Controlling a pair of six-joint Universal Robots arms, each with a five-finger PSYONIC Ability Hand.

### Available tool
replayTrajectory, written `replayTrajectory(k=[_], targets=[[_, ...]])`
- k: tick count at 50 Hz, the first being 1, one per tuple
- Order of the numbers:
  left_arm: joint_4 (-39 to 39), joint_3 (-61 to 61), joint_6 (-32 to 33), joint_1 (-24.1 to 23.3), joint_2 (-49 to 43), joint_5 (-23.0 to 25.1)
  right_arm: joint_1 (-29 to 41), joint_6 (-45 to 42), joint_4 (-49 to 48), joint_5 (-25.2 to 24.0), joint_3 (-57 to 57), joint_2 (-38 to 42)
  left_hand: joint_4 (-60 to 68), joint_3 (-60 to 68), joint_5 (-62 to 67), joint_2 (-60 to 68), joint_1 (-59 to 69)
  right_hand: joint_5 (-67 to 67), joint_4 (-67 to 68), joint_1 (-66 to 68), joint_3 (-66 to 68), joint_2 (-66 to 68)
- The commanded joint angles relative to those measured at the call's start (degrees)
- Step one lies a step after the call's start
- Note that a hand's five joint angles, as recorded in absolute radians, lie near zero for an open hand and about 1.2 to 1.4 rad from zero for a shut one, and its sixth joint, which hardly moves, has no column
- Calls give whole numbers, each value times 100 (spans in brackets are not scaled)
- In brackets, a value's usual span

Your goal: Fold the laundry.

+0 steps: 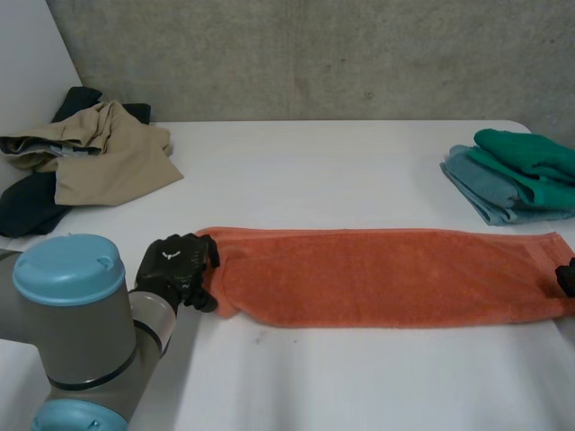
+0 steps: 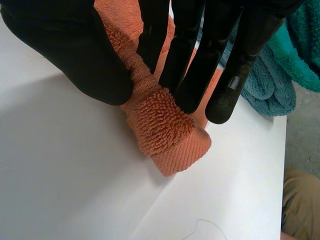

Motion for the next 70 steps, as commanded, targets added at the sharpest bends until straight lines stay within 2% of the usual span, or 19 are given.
replayTrajectory(k=[1,6,10,12,21,25,30,38,46,51,52,53,54,59,61,70], targets=[[-4,98,21,-5,-259,3,11,-2,1,-15,-5,1,1109,1116,1141,1117,1090,1316,1175,2475,1237,1247],[5,159,30,4,-347,-50,20,-2,-8,-15,3,1,1899,1906,1931,1907,1880,1316,1175,2475,1237,1247],[14,221,30,4,-408,-76,20,7,-43,-15,-5,1,2958,2965,2990,2966,2939,1316,1175,2475,1237,1247],[14,273,73,4,-435,-76,20,-2,-61,-15,-5,1,3917,3924,3949,3925,3898,1316,1175,2475,1237,1247],[-56,519,240,74,-356,-59,20,-11,-105,20,-102,-8,4186,4193,4218,4194,4167,1316,1175,2475,1237,1247],[-188,634,723,249,-268,-50,11,-11,-70,56,-225,-8,4186,4193,4218,4194,4167,1316,1175,2475,1237,1247],[-250,686,1793,662,30,38,20,-11,-52,82,-251,-34,4186,4193,4218,4194,4167,1316,1175,2475,1237,1247],[-258,599,3025,707,171,301,20,-2,-43,91,-234,-113,4186,4193,4218,4194,4167,1316,1175,2475,1237,1247],[-267,204,3413,672,163,363,11,-2,-34,82,-190,-105,4155,4162,4187,4163,4136,1316,1175,2475,1237,1247],[-267,1,3387,584,180,363,2,-2,-34,73,-172,-105,3065,3072,3097,3073,3046,1316,1175,2475,1237,1247],[-276,-25,3370,549,189,346,2,-2,-34,73,-172,-113,2429,2436,2461,2436,2409,1316,1175,2475,1237,1247],[-285,-34,3361,462,206,320,2,-2,-34,64,-181,-113,391,398,423,398,371,1316,1175,2475,1237,1247],[-294,-43,3343,408,224,311,2,-2,-34,47,-172,-113,-462,-455,-431,-455,-482,1316,1175,2475,1237,1247],[-285,-43,3238,250,417,302,-155,-11,-43,3,-251,-139,-1964,-1957,-1932,-1956,-1983,1316,1175,2475,1237,1247],[-285,-34,3116,250,479,293,-252,-20,-43,-6,-278,-157,-2387,-2380,-2355,-2379,-2406,1316,1175,2475,1237,1247],[-285,-25,2649,258,567,302,-770,-108,-69,-67,-479,-315,-2456,-2449,-2424,-2448,-2475,1316,1175,2475,1237,1247]])
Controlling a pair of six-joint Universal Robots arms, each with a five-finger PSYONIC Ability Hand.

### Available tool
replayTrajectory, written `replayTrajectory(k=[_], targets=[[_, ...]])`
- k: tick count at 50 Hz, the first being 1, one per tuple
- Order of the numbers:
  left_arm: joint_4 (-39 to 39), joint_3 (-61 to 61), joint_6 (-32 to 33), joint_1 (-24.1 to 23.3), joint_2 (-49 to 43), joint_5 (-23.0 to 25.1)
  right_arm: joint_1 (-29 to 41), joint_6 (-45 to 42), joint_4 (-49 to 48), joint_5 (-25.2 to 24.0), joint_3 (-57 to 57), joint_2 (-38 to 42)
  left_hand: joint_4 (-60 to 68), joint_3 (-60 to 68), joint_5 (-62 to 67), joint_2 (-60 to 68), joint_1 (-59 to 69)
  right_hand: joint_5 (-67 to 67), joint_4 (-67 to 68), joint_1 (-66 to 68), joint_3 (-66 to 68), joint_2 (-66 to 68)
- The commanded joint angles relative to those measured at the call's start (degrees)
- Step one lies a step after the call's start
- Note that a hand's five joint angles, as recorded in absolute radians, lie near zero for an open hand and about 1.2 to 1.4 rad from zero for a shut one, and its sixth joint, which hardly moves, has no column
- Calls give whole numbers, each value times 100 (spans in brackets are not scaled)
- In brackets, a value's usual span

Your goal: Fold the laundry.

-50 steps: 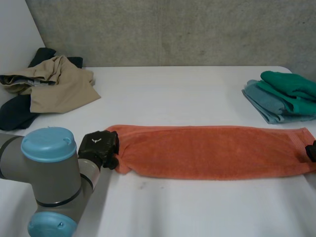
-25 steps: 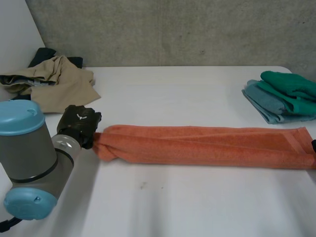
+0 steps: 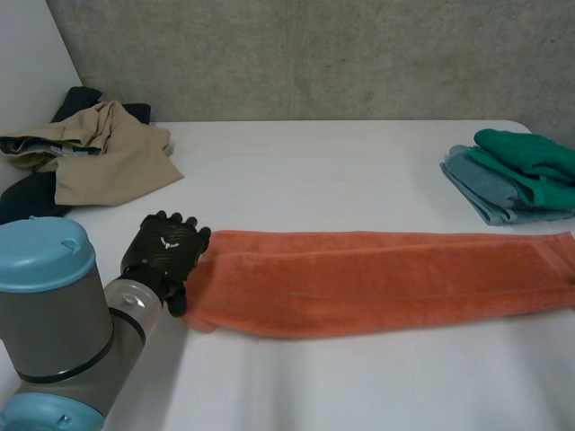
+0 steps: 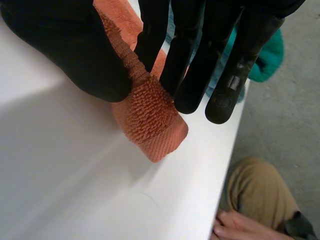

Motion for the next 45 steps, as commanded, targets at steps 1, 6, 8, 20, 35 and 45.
replayTrajectory(k=[1,6,8,20,35,45], targets=[[1,-10,-323,30,44,6,-476,-62,-23,-75,-212,-131,-102,-138,-59,-91,-170,1316,1174,2475,1237,1247],[1,-72,-332,48,26,6,-819,-71,-14,-242,-449,-236,-102,-138,-59,-91,-170,1316,1174,2475,1237,1247],[1,-89,-332,57,26,-3,-837,-62,4,-260,-563,-376,-102,-138,-59,-91,-170,1316,1174,2475,1237,1247],[19,-63,-402,31,219,-20,1489,44,-49,-655,-362,-1984,-119,-155,-76,-108,-187,1316,1174,2475,1237,1247],[45,-28,-815,-5,430,-12,6553,-97,-690,-594,-704,-493,-119,-155,-76,-108,-187,1316,1174,2475,1237,1247],[63,112,-1017,-40,413,-3,6985,-343,-664,258,-1099,599,-119,-155,-76,-108,-187,-4990,-5133,-3832,-5070,-5060]])
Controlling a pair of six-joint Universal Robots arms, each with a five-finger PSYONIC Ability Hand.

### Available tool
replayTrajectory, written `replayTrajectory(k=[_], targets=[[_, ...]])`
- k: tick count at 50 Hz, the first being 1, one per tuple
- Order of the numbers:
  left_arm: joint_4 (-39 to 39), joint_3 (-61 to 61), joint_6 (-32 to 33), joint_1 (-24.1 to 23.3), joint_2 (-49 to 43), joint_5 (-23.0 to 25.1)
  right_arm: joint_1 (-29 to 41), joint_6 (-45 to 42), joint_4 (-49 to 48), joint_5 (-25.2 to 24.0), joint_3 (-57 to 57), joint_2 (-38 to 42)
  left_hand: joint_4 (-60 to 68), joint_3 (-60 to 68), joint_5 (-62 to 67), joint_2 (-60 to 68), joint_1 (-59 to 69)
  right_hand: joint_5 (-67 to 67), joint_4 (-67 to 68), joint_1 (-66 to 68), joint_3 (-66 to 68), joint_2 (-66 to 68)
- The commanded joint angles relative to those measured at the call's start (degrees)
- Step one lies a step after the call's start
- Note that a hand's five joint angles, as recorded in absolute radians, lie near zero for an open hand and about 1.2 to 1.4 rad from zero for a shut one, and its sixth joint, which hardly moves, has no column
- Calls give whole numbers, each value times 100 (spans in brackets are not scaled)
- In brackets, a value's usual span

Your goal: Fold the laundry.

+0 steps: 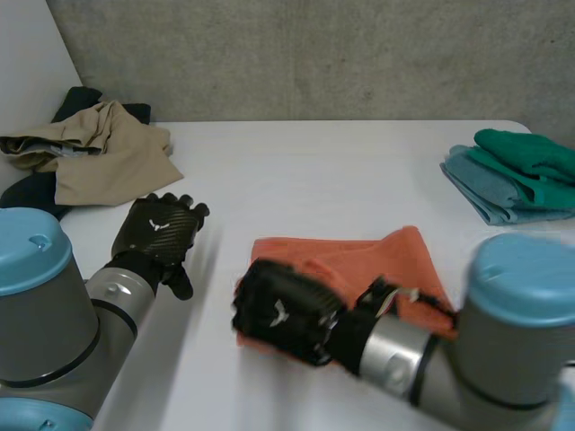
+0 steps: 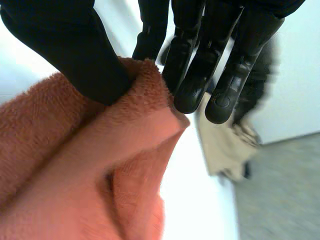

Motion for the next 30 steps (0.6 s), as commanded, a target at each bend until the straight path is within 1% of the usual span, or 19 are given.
replayTrajectory(k=[1,3,5,6,9,10,11,13,14,15,16,18,19,20,24,26,30], targets=[[15,165,-151,-33,-16,11,117,-74,16,921,-321,609,-119,-154,-76,-87,-187,-5674,-5817,-4604,-5801,-5733],[24,235,-194,-86,-16,11,82,92,7,1219,-339,539,-119,-154,-76,-87,-187,-5674,-5817,-4604,-5801,-5733],[24,367,-265,-165,-16,12,30,312,7,1326,-356,434,-119,-154,-76,-87,-187,-5674,-5817,-4604,-5801,-5733],[24,411,-300,-191,-16,12,-93,722,7,1431,-365,242,-119,-154,-76,-87,-187,-5674,-5817,-4604,-5801,-5733],[33,542,-475,-340,-8,29,-330,1680,24,1485,-330,-58,-119,-154,-76,-87,-187,-5674,-5817,-4604,-5801,-5733],[33,569,-528,-402,-8,38,-505,2450,24,1519,-304,-225,-119,-154,-76,-87,-187,-5674,-5817,-4604,-5801,-5733],[41,595,-581,-481,-8,38,-576,2753,42,1537,-304,-296,-119,-154,-76,-87,-187,-5674,-5817,-4604,-5801,-5733],[41,666,-704,-762,-51,47,-796,3360,86,1564,-278,-428,-102,-137,-59,-70,-170,-5674,-5817,-4604,-5801,-5733],[41,683,-739,-850,-60,55,-1067,3859,199,1599,-217,-576,-86,-121,-42,-53,-154,-5674,-5817,-4604,-5801,-5733],[50,701,-766,-946,-86,55,-1217,4072,270,1599,-172,-673,-86,-120,-42,-53,-153,-5674,-5817,-4604,-5801,-5733],[50,736,-801,-1147,-156,64,-1375,4222,366,1599,-129,-761,-69,-104,-25,-36,-137,-5674,-5817,-4604,-5801,-5733],[41,780,-819,-1368,-279,82,-1822,4364,699,1503,38,-972,-52,-87,-8,-20,-120,-5674,-5817,-4604,-5801,-5733],[41,806,-819,-1500,-350,99,-1947,4339,814,1502,100,-1025,-52,-87,-8,-19,-120,-5674,-5817,-4604,-5801,-5733],[41,885,-819,-1762,-472,169,-2044,4295,920,1494,161,-1052,-52,-87,-8,-19,-120,-5674,-5817,-4604,-5801,-5733],[41,1008,-827,-2255,-701,336,-2422,3944,1237,1415,530,-1096,-52,-87,-8,-19,-120,-5674,-5817,-4604,-5801,-5733],[41,1052,-836,-2336,-781,354,-2493,3672,1316,1327,749,-1105,-35,-70,9,-3,-103,-5674,-5817,-4604,-5801,-5733],[24,1184,-801,-2459,-956,328,-2528,3267,1325,1353,1031,-1114,-2,-36,42,31,-69,-5674,-5817,-4604,-5801,-5733]])
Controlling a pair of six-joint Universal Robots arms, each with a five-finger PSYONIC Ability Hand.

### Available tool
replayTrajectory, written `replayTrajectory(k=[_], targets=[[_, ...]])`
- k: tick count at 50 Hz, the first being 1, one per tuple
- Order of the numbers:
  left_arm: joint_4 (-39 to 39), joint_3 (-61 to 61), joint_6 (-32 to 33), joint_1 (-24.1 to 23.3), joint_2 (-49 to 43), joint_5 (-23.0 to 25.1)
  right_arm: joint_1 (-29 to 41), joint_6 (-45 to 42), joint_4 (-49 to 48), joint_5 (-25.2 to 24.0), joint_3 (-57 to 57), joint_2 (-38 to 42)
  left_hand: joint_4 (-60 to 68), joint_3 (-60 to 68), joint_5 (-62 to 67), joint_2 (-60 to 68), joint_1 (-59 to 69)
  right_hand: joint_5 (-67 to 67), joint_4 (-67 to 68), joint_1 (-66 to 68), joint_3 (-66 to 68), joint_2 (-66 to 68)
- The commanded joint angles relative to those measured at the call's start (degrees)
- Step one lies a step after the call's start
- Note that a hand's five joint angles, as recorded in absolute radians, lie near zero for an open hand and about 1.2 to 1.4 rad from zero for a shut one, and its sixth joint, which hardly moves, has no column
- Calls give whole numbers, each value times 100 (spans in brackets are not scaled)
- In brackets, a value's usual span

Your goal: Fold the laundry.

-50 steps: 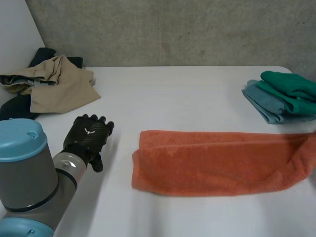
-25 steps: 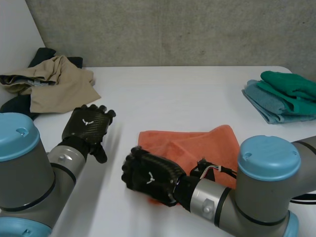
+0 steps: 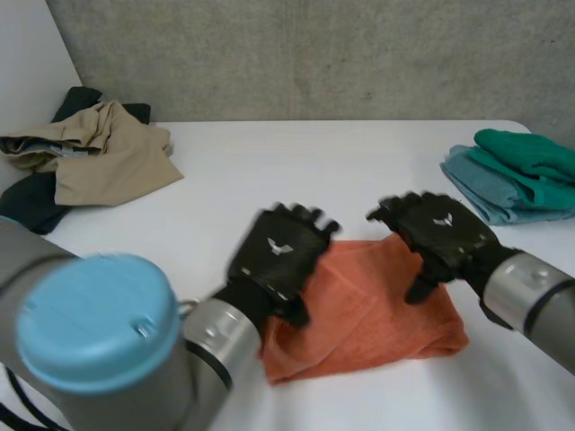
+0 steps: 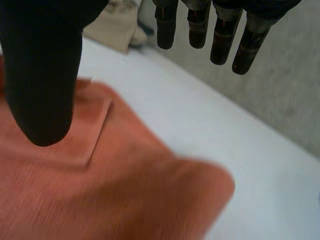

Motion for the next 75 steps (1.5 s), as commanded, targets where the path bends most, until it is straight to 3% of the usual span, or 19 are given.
replayTrajectory(k=[1,5,13,24,28,33,35,39,44,59,66,75], targets=[[-45,262,38,-398,-382,42,-193,-883,170,-66,605,-6,-1,-36,42,31,-69,-393,-341,-156,-218,-280],[-115,359,64,-477,-672,-1,-342,-1103,126,-136,824,3,217,182,261,250,149,-393,-341,-156,-218,-280],[-484,324,82,-486,-822,-704,-404,-1147,-137,-285,1071,3,335,300,379,367,267,-318,-266,-81,-142,-204],[-467,683,90,-451,-1428,-819,-360,-1165,-287,-294,1168,3,352,317,395,384,284,993,1045,1230,1169,1106],[-441,1017,292,-197,-1657,-1108,-351,-1165,-392,-285,1211,12,436,401,479,468,368,1229,1281,1466,1405,1343],[-99,1404,1020,707,-1692,-2372,-334,-1209,-436,-277,1220,20,503,468,547,535,435,1331,1383,1568,1506,1444],[77,1361,1197,893,-1675,-2489,-325,-1244,-445,-285,1247,20,520,485,564,552,452,1364,1416,1601,1540,1478],[245,1133,1531,964,-1657,-2375,-316,-1270,-445,-285,1264,20,520,485,564,552,452,1365,1416,1601,1540,1478],[245,887,1505,850,-1447,-2129,-316,-1270,-454,-294,1273,29,453,418,497,485,385,1365,1416,1601,1540,1478],[219,245,829,244,-427,-1839,-360,-1358,-595,-294,1361,56,335,300,379,367,267,1819,1870,2055,1994,1932],[-88,-80,442,24,92,-1417,-342,-1376,-603,-294,1387,56,403,367,446,435,334,2120,2172,2357,2296,2234],[-756,-555,512,-108,22,-1461,-369,-1604,-595,-285,1422,64,739,704,782,771,671,2189,2241,2426,2364,2302]])
